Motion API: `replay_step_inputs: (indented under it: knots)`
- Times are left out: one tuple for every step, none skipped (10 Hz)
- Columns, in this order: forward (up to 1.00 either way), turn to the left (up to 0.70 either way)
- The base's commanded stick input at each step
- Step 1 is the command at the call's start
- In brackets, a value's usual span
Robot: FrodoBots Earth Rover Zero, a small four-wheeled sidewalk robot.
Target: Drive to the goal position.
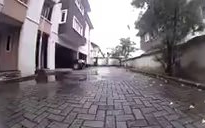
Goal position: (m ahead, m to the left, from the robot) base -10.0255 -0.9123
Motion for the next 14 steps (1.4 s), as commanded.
replay_step_inputs:
  knots:
    - [0.70,0.00]
    - [0.70,0.00]
    - [0.70,0.00]
    - [0.70,0.00]
    - [0.70,0.00]
    - [0.70,0.00]
    - [0.70,0.00]
    - [0.70,0.00]
    - [0.70,0.00]
    - [0.70,0.00]
    - [0.70,0.00]
    - [0.70,0.00]
    - [0.70,0.00]
    - [0.70,0.00]
